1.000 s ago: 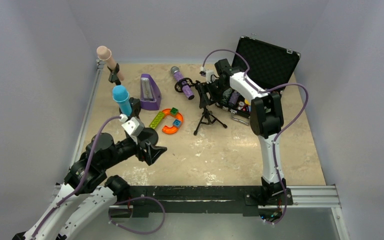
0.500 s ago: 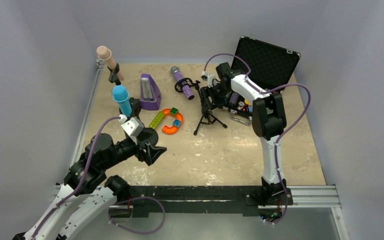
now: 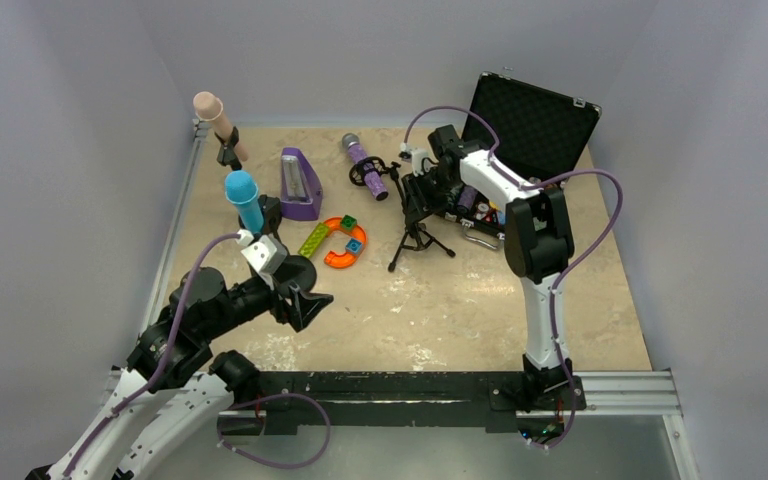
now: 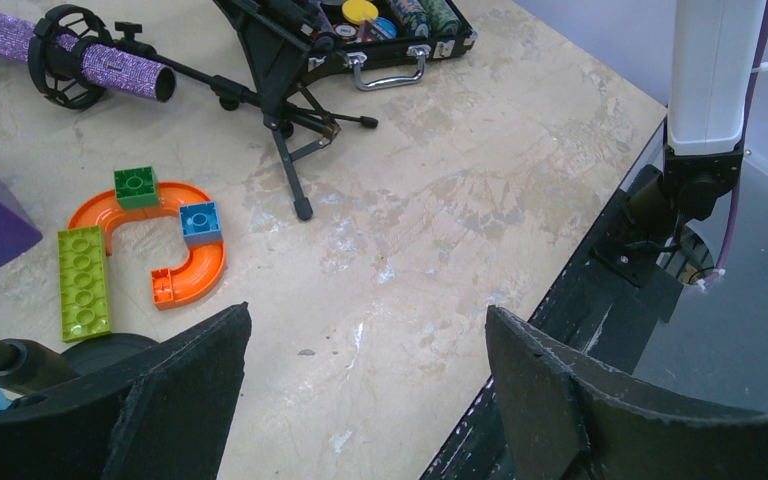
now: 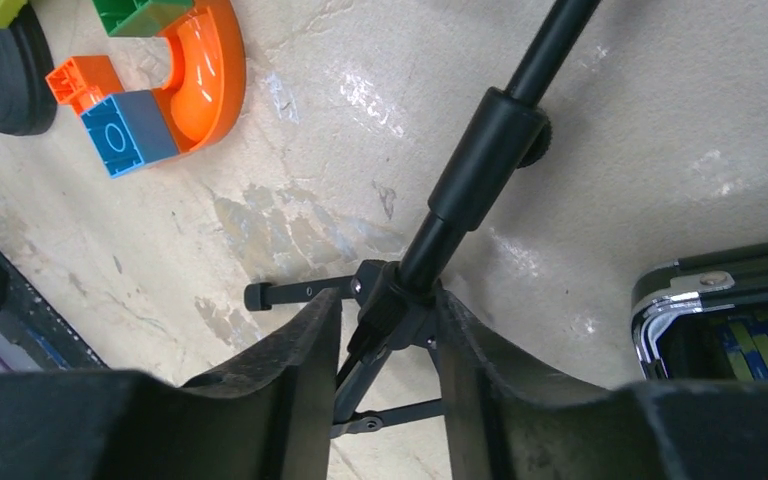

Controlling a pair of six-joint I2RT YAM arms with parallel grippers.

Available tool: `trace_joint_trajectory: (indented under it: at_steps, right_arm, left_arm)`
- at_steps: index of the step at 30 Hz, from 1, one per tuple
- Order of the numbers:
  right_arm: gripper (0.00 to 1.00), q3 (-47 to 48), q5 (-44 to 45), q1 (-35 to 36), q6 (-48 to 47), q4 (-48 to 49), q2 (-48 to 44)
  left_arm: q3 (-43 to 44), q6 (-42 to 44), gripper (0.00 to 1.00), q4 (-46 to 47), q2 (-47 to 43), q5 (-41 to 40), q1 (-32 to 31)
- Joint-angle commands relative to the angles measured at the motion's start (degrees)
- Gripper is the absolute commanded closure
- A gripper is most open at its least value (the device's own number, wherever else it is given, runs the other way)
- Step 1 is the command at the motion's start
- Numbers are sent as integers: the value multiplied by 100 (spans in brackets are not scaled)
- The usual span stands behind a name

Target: Attach the microphones to the stand

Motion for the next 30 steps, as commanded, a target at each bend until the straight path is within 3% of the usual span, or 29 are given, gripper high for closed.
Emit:
trace_joint_trajectory:
  at_steps: [1, 9, 14, 21, 30]
  right_arm:
    - [70, -227, 182, 49, -252, -345, -474]
    - [91, -991, 596, 63, -507, -572, -1198]
    - [95, -1672, 556, 62, -648, -569, -1536]
    - [85, -1093, 376, 55, -603, -642, -1489]
    - [64, 549, 1370, 38, -713, -894, -963]
  left_arm:
    - [-41, 144, 10, 178, -78, 88, 35]
    - [-39, 142, 10, 195, -103, 140, 34]
    - [-42, 126, 10, 205, -123, 157, 32]
    - [-47, 126, 10, 203, -132, 161, 26]
    - [-66, 126, 10, 187, -211, 106, 29]
